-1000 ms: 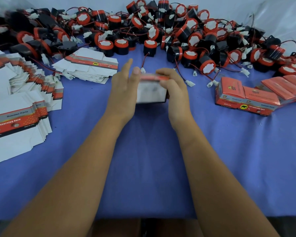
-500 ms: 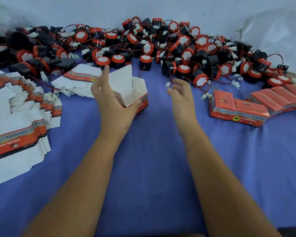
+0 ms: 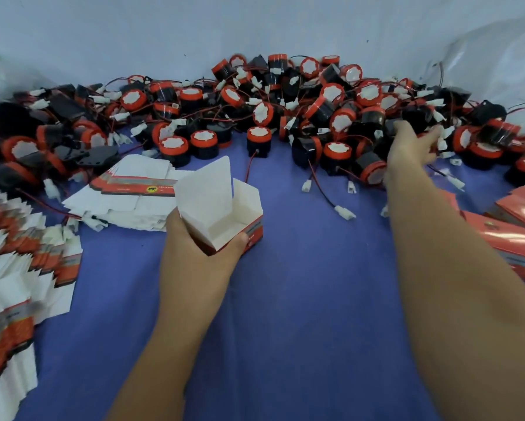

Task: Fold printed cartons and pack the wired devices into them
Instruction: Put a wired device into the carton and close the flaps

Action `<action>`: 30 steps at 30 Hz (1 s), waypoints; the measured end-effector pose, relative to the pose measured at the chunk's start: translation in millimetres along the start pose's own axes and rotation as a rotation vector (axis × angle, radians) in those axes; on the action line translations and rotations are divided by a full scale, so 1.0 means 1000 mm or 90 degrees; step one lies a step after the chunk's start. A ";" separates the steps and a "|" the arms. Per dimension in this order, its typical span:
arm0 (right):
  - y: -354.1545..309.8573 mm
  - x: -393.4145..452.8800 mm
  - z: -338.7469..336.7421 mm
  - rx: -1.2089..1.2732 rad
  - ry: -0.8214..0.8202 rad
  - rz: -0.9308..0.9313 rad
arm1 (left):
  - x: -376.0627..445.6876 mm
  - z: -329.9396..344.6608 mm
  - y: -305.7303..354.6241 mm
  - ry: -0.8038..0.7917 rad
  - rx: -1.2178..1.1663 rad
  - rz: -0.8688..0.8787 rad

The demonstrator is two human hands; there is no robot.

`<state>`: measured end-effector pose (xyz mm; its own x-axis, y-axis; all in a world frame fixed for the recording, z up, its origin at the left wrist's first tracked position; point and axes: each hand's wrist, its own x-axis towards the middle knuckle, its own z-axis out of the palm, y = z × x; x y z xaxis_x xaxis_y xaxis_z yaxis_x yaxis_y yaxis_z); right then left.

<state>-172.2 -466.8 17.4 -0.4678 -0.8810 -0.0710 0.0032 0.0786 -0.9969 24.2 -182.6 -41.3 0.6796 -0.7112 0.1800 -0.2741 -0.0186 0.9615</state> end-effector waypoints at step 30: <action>0.060 -0.188 -0.083 -0.431 -0.249 -0.392 | -0.005 0.001 0.013 0.079 0.106 0.071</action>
<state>-157.5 -257.4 -25.9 0.1062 -0.9400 0.3242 -0.7044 -0.3012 -0.6427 16.9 -180.3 -30.2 0.7143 -0.6237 0.3176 -0.4539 -0.0674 0.8885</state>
